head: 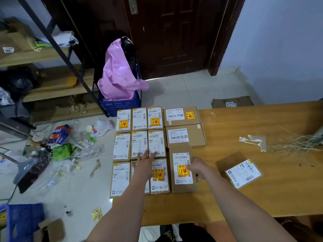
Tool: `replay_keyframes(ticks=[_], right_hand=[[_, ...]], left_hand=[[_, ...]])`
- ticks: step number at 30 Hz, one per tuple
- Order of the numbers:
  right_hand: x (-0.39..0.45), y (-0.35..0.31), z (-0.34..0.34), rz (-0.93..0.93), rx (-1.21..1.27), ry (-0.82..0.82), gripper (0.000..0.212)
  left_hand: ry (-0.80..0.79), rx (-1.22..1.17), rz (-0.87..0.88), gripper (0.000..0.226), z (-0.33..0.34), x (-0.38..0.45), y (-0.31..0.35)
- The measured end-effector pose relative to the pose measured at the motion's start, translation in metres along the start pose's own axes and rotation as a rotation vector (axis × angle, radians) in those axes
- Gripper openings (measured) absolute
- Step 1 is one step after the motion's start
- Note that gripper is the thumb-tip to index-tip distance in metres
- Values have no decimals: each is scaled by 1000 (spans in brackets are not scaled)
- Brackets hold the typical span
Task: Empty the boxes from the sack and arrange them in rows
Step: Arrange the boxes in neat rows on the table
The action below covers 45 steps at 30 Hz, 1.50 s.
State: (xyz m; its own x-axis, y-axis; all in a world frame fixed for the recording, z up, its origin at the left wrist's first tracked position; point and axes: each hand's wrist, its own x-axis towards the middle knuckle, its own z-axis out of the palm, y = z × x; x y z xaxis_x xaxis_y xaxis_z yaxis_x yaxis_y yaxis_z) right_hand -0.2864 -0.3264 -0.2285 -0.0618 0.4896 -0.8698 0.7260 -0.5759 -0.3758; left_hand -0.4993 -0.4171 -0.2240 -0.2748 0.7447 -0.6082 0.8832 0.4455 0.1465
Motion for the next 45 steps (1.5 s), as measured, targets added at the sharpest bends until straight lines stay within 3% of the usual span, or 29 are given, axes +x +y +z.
replay_keyframes(ticks=[13, 22, 27, 30, 34, 38, 45], right_hand=[[-6, -13, 3, -17, -119, -22, 41], [-14, -21, 8, -15, -148, -10, 39], [-18, -19, 4, 15, -62, -62, 42], [-21, -19, -1, 29, 22, -23, 50], [-28, -25, -15, -44, 142, 71, 86], [-31, -26, -40, -159, 185, 207, 58], [-58, -10, -91, -159, 268, 281, 59]], left_hand=[[-3, 28, 29, 104, -1, 2, -5], [6, 8, 35, 105, 0, 6, -3], [-8, -63, 22, 100, -8, 2, 3], [11, -87, 14, 92, -16, 0, 10], [73, -151, 56, 79, -30, -2, 32], [111, -220, 99, 68, -47, -2, 67], [85, -228, 206, 60, -55, -1, 138]])
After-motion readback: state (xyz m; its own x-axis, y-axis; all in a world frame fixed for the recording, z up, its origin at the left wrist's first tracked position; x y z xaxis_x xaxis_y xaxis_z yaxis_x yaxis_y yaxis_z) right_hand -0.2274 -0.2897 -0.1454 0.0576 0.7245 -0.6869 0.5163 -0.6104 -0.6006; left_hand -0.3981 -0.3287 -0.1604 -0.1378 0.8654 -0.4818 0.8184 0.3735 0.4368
